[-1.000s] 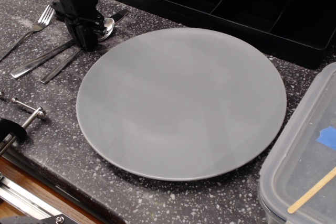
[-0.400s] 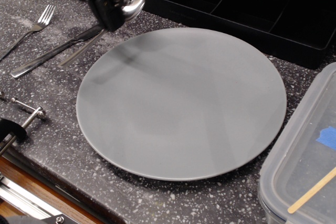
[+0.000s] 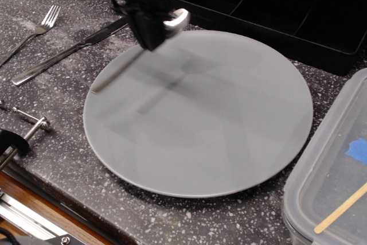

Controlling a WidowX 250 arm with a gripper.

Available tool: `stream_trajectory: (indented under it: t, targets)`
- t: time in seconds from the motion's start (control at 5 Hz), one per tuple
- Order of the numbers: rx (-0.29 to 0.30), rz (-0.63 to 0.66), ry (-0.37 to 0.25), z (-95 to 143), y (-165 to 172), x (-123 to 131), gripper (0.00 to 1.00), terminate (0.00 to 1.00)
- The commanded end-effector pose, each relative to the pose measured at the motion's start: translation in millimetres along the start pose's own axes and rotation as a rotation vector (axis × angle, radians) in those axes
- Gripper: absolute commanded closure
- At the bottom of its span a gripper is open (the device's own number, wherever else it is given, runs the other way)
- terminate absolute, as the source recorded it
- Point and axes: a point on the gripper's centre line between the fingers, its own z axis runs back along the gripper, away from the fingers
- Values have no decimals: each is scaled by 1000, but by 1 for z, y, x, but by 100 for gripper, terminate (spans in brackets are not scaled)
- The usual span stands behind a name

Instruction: Put spoon on plate

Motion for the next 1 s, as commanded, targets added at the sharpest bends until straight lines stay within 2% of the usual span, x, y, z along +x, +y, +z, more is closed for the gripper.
stream_trajectory:
  t: [0.0,0.2,0.4,0.6,0.8]
  targets:
    - [59,81,-74,-12,-16,6,100,0]
    - [72,104,-94,-14,-14,9,0,0]
    - [83,122,-97,-2,-13,13,0,0]
    - [83,122,-97,-2,-13,13,0,0]
    - [83,122,-97,-2,-13,13,0,100]
